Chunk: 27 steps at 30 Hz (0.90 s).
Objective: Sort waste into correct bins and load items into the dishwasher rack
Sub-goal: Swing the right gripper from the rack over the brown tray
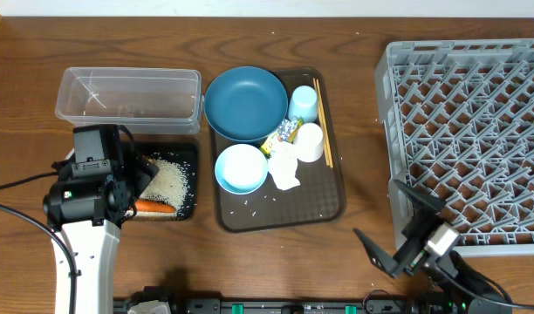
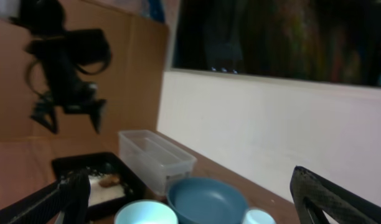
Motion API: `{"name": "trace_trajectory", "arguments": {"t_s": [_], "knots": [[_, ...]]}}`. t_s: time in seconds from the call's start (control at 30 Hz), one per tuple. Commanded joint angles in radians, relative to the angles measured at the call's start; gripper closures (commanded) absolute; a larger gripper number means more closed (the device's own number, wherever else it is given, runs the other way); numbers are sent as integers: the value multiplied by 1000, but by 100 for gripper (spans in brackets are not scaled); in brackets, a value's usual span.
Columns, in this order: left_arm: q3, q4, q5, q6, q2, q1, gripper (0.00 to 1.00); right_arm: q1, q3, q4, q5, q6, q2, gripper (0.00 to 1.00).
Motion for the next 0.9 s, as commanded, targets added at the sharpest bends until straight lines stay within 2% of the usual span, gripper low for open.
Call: {"name": "trace_trajectory", "arguments": {"t_s": [0.0, 0.17, 0.37, 0.63, 0.87], "knots": [[3, -2, -9, 9, 5, 5, 2, -4, 1, 33, -24, 124, -4, 1], [3, -2, -9, 9, 5, 5, 2, -4, 1, 71, 71, 293, -4, 1], [3, -2, -9, 9, 5, 5, 2, -3, 29, 126, 138, 418, -3, 1], [3, -2, -9, 9, 5, 5, 2, -4, 245, 125, 148, 363, 102, 1], [3, -2, -9, 9, 5, 5, 2, -3, 478, 124, 82, 288, 400, 1]]}}
